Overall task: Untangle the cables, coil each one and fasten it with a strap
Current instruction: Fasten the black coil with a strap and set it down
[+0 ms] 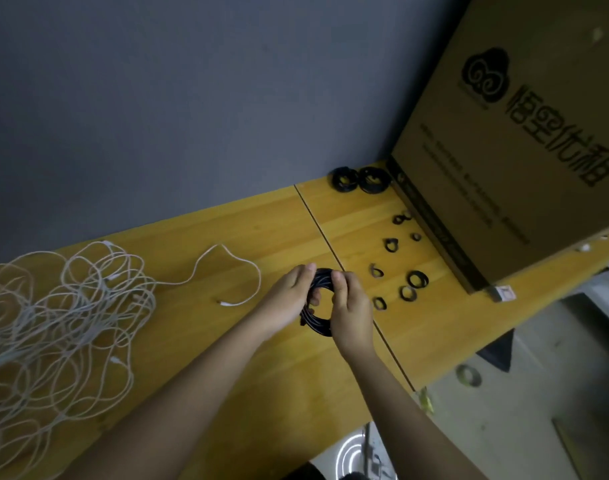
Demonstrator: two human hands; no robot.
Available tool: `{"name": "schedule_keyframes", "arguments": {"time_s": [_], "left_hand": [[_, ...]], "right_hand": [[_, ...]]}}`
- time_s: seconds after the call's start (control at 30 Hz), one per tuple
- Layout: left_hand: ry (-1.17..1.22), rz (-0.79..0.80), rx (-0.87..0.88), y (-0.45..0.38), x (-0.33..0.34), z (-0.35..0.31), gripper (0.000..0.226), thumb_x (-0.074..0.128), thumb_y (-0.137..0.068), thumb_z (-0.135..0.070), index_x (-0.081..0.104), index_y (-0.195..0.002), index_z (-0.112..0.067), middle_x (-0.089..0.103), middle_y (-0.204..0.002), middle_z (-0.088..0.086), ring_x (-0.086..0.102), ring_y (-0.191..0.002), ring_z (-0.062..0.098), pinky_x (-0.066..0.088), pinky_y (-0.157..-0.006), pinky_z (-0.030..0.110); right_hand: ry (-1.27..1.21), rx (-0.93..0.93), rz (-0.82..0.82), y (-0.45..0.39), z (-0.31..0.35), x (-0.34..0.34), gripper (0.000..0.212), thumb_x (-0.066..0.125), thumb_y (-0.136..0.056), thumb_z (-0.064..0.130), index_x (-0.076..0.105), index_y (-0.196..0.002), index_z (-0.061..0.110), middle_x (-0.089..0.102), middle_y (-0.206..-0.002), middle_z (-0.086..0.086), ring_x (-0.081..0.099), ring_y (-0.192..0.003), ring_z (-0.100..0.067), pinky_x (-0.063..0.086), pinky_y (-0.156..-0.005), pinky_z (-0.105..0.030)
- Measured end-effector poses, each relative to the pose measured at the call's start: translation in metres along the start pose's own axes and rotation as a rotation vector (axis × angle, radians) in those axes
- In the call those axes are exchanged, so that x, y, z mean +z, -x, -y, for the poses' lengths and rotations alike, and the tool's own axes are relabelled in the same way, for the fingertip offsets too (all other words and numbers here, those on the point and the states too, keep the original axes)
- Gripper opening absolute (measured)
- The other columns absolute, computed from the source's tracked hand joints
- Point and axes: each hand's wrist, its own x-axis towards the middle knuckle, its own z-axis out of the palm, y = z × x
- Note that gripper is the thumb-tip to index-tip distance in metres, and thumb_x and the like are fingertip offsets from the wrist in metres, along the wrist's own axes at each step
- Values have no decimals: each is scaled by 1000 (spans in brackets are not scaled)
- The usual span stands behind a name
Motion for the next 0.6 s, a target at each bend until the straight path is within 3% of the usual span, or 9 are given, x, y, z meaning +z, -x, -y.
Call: {"name": "schedule_keyframes", "arguments": {"time_s": [0.13, 0.27, 0.4, 0.5, 0.6], "left_hand": [[12, 229, -140, -18, 35, 3, 49, 23, -98, -56, 60, -110, -25, 67, -99, -4, 65, -91, 10, 53, -74, 26], [-56, 312, -185, -50, 73, 0, 60, 21, -95, -62, 51, -131, -24, 60, -119, 1, 60, -109, 19, 51, -95, 40], [-117, 218, -207, -89, 98, 13, 61, 23, -92, -64, 53, -125, -22, 59, -122, -1, 60, -104, 13, 46, -99, 41], [-191, 66, -252, -120, 114, 25, 43, 34, -100, -46, 50, -130, -20, 55, -130, -2, 58, -109, 15, 45, -86, 29], [-346, 12, -234, -146, 139, 32, 23, 42, -102, -27, 57, -114, -16, 57, -122, 2, 55, -103, 16, 44, -79, 27]], "right_hand": [[15, 60, -12, -1, -38, -32, 39, 34, -95, 45, 61, -101, 17, 59, -76, 12, 56, -66, 6, 38, -55, -9], [35, 85, 26, -26, -72, -68, 30, 37, -97, 40, 61, -99, 21, 60, -75, 12, 57, -67, 8, 38, -56, -8], [42, 117, 14, -58, -114, -97, 22, 38, -95, 44, 56, -89, 33, 59, -71, 10, 56, -63, 9, 40, -53, -6], [28, 154, 58, -87, -146, -121, 34, 36, -91, 50, 59, -91, 25, 57, -69, 9, 54, -61, 8, 40, -52, -7], [56, 145, 145, -117, -168, -145, 31, 37, -93, 49, 58, -92, 26, 60, -76, 11, 56, -70, 9, 40, -56, -7]]}}
